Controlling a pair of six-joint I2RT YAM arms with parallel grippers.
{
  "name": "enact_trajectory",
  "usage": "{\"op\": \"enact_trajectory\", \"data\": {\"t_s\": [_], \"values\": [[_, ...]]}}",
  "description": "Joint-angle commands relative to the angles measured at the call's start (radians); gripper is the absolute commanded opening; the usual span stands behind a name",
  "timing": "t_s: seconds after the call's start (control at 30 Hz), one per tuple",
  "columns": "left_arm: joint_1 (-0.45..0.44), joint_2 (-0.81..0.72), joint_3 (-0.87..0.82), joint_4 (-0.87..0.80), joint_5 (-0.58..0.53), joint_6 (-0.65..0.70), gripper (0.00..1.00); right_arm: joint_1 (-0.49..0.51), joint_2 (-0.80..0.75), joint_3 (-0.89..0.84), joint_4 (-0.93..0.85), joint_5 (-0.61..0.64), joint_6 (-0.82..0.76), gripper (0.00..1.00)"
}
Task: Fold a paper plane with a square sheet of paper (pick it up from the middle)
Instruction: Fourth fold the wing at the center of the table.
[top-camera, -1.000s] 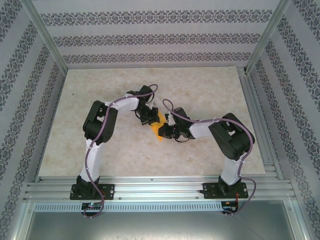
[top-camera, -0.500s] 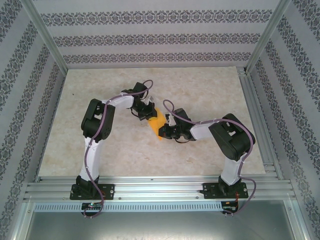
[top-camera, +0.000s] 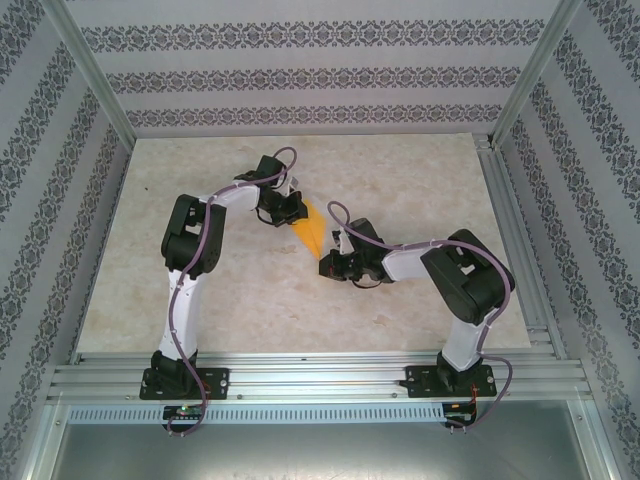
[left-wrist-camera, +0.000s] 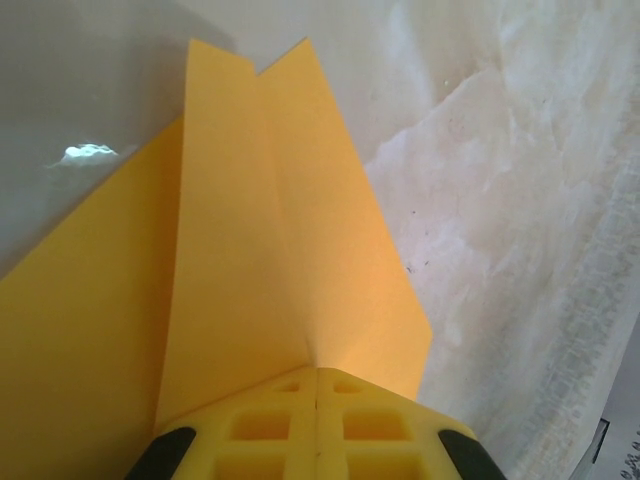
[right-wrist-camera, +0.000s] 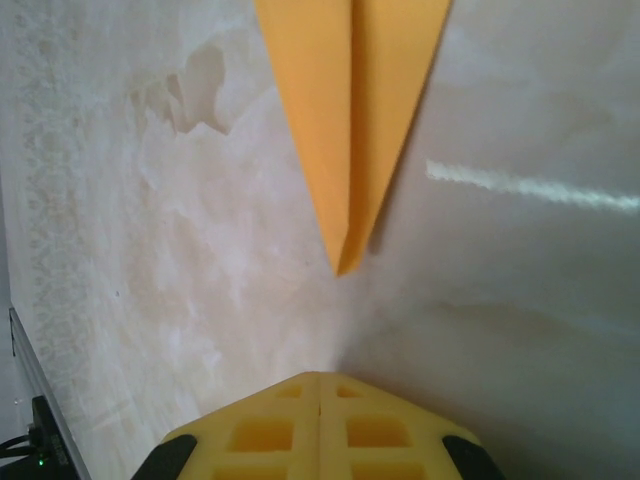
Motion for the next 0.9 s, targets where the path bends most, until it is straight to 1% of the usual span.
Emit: {"op": "enact_trajectory", "data": {"t_s": [0.0, 0.1, 0.13, 0.2, 0.33, 0.43, 0.47, 0.57, 0.73, 0.87], "values": [[0.006, 0.006, -0.07, 0.023, 0.0, 0.022, 0.01, -0.004, -0.062, 0.028, -0.279, -0.005, -0.033, 0.0], [-0.009, -0.019, -0.112, 0.027, 0.052, 0.012, 0.01, -0.028, -0.103, 0.144, -0.349, 0.001, -0.072, 0.0], [-0.018, -0.031, -0.12, 0.02, 0.063, 0.013, 0.01, -0.034, -0.116, 0.176, -0.372, 0.022, -0.082, 0.0], [-0.036, -0.056, -0.14, 0.001, 0.055, 0.013, 0.01, -0.044, -0.136, 0.217, -0.397, 0.043, -0.103, 0.0], [-0.07, -0.107, -0.233, 0.042, 0.061, -0.027, 0.01, -0.059, -0.168, 0.274, -0.471, 0.076, -0.146, 0.0], [-0.105, -0.147, -0.301, 0.075, 0.069, -0.059, 0.02, -0.06, -0.19, 0.261, -0.485, 0.071, -0.157, 0.0], [-0.119, -0.162, -0.316, 0.078, 0.057, -0.066, 0.02, -0.061, -0.197, 0.243, -0.478, 0.068, -0.153, 0.0], [-0.142, -0.195, -0.346, 0.106, 0.037, -0.094, 0.01, -0.06, -0.208, 0.175, -0.42, 0.029, -0.12, 0.0], [-0.15, -0.219, -0.366, 0.127, 0.031, -0.119, 0.02, -0.052, -0.185, 0.116, -0.362, 0.003, -0.082, 0.0], [-0.15, -0.216, -0.357, 0.116, 0.03, -0.115, 0.02, -0.033, -0.138, 0.127, -0.32, -0.027, -0.056, 0.0]]}}
